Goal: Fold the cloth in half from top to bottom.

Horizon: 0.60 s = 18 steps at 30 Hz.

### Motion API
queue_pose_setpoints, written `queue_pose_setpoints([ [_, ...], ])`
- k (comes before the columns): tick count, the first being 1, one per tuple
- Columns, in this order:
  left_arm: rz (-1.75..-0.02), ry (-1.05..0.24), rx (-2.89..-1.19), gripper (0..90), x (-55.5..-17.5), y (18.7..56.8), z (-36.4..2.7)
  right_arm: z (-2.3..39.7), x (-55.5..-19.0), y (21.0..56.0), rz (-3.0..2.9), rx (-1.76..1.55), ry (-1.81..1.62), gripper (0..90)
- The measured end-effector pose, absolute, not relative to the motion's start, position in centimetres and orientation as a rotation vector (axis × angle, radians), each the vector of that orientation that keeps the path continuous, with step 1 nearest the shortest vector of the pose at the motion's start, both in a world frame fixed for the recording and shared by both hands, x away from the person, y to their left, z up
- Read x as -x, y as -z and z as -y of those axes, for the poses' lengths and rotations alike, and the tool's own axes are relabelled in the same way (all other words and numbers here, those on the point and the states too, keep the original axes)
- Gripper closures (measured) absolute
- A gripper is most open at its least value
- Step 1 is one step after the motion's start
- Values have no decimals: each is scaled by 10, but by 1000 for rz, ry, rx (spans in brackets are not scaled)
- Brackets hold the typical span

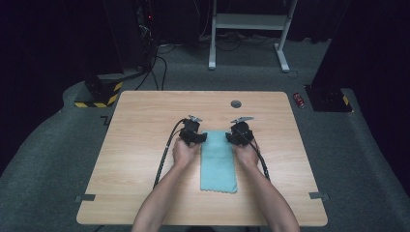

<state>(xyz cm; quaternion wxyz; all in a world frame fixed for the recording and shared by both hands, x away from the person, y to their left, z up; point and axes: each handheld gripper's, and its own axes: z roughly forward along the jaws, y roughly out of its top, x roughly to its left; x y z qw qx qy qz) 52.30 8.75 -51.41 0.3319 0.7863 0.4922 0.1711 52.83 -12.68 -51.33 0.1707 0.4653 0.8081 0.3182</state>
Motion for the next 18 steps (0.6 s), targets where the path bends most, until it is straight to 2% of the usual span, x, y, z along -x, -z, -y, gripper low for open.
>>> queue_pose_setpoints([
  [5, -1282, -451, -2080, 573, -527, 513, -85, 121, -534, 512, -2311, -1322, -882, 728],
  [13, -1276, -419, -2058, 728, -531, 513, -83, 119, -535, 512, -2336, -1302, -904, 867],
  [18, -1290, -374, -2037, 853, -533, 514, -90, 121, -536, 513, -2348, -1299, -928, 886],
])
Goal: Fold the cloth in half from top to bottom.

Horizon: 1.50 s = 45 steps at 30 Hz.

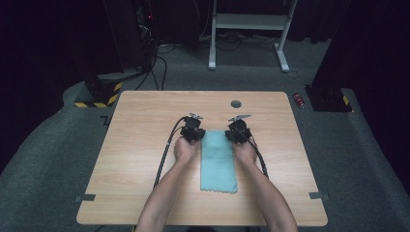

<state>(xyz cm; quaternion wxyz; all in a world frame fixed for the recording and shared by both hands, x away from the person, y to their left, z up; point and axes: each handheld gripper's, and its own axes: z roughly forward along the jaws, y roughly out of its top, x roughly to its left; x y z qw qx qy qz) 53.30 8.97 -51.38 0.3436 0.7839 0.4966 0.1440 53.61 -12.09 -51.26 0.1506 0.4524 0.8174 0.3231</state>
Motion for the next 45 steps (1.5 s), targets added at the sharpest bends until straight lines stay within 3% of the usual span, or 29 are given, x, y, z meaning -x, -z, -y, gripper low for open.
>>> queue_pose_setpoints([
  [4, -1269, -367, -2025, 895, -533, 515, -91, 122, -536, 512, -2349, -1308, -945, 892],
  [16, -1232, -340, -2012, 900, -532, 513, -95, 130, -535, 506, -2356, -1307, -1008, 893],
  [45, -1141, -353, -1950, 900, -535, 462, -105, 125, -535, 454, -2318, -1220, -1030, 895],
])
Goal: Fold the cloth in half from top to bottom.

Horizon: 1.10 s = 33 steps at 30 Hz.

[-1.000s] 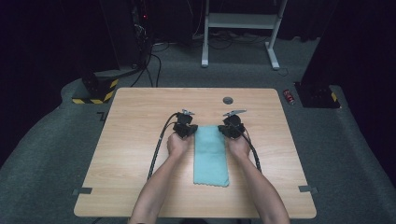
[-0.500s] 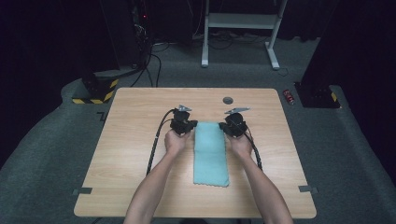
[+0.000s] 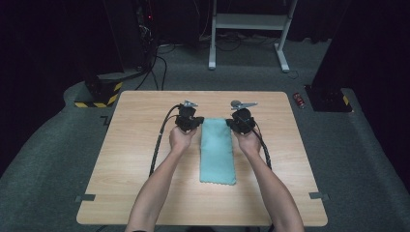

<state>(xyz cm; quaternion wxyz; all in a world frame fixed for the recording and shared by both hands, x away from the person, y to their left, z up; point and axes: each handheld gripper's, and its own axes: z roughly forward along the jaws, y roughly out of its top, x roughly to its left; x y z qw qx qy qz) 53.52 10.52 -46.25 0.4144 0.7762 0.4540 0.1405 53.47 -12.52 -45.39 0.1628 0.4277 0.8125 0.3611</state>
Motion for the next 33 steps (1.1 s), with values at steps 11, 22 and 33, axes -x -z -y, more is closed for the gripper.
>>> queue_pose_setpoints([
  [11, -1100, -329, -1991, 900, -519, 466, -101, 130, -519, 466, -2354, -1188, -1049, 895],
  [22, -1065, -327, -2026, 900, -507, 466, -102, 133, -506, 471, -2374, -1160, -1081, 894],
  [33, -1046, -318, -2018, 900, -490, 466, -102, 138, -492, 468, -2380, -1122, -1106, 894],
])
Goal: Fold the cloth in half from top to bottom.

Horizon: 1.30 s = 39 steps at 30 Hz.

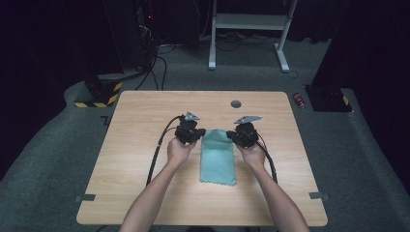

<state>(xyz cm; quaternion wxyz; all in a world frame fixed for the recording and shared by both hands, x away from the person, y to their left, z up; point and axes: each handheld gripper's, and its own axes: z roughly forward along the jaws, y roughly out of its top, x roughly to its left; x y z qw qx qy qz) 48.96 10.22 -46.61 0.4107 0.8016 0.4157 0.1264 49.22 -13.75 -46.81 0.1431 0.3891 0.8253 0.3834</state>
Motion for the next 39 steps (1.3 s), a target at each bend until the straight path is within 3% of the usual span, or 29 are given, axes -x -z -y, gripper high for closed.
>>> queue_pose_setpoints([
  [39, -988, -307, -1982, 900, -451, 454, -115, 149, -457, 458, -2419, -1052, -1192, 893],
])
